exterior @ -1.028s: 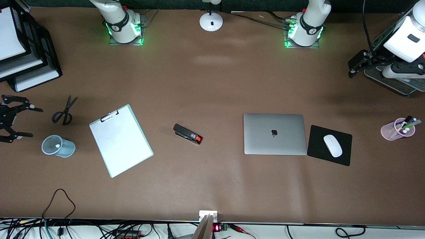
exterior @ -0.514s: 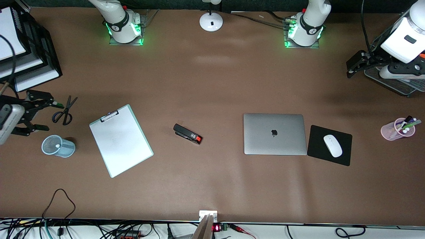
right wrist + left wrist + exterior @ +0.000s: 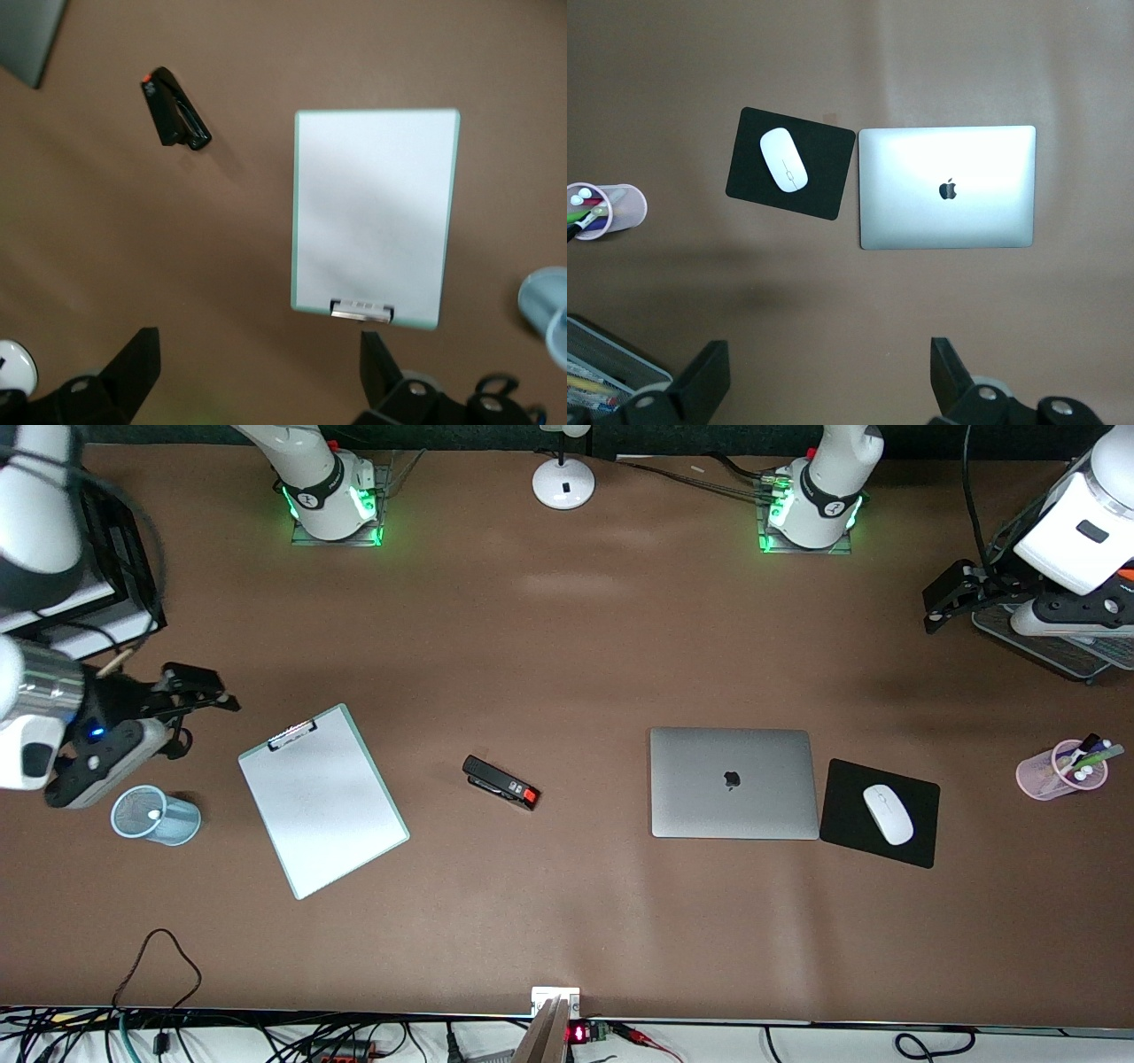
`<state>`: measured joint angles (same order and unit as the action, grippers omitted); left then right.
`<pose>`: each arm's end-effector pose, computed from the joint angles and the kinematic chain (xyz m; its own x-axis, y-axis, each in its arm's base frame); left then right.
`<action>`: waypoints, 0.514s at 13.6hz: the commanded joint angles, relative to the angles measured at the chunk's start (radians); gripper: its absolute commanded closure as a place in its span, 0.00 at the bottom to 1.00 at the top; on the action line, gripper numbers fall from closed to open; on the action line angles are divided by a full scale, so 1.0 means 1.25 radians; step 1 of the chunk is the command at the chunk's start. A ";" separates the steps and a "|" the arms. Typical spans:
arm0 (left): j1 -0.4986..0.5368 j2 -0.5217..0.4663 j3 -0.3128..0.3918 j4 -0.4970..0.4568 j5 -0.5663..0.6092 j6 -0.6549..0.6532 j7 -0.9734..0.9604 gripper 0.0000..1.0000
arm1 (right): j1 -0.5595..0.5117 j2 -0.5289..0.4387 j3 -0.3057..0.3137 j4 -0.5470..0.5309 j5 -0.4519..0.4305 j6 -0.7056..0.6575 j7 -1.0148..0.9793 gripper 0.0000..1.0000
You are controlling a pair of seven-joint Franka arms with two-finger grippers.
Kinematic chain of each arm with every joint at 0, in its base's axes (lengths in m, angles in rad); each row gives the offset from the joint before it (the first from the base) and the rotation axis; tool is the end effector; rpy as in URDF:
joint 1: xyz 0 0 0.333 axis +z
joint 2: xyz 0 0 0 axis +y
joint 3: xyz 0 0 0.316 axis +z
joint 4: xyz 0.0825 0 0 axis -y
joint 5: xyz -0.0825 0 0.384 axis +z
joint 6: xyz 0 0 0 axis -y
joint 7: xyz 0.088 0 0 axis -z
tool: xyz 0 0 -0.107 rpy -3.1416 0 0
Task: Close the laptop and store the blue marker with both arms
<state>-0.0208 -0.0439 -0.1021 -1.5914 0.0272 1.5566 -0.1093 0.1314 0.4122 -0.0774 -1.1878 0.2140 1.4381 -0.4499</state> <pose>0.5357 -0.0645 0.6375 0.9998 -0.0132 0.0123 -0.0128 -0.9995 -0.0305 0.6548 0.0712 0.5435 0.8628 0.5016 -0.0631 0.4760 -0.8481 -0.2325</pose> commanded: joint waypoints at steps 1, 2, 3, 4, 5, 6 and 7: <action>-0.004 -0.013 0.003 -0.014 0.002 0.008 0.016 0.00 | 0.026 -0.068 -0.003 -0.090 -0.050 -0.003 0.156 0.00; -0.004 -0.013 0.003 -0.013 0.002 0.008 0.015 0.00 | 0.033 -0.084 -0.003 -0.110 -0.072 -0.009 0.214 0.00; -0.004 -0.013 0.003 -0.013 0.002 0.008 0.015 0.00 | 0.037 -0.094 -0.002 -0.122 -0.100 -0.015 0.259 0.00; -0.004 -0.011 0.003 -0.013 0.002 0.008 0.016 0.00 | 0.038 -0.105 -0.003 -0.135 -0.126 -0.015 0.288 0.00; -0.004 -0.011 0.003 -0.013 0.002 0.008 0.015 0.00 | 0.037 -0.119 -0.003 -0.148 -0.155 -0.014 0.311 0.00; -0.004 -0.011 0.003 -0.013 0.002 0.009 0.015 0.00 | 0.032 -0.139 -0.007 -0.166 -0.192 -0.002 0.318 0.00; -0.004 -0.010 0.003 -0.013 0.002 0.009 0.015 0.00 | 0.018 -0.155 -0.012 -0.177 -0.211 0.018 0.322 0.00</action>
<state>-0.0208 -0.0439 -0.1021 -1.5927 0.0272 1.5573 -0.1093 0.1705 0.2955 -0.0833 -1.3319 0.0006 1.4240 -0.0813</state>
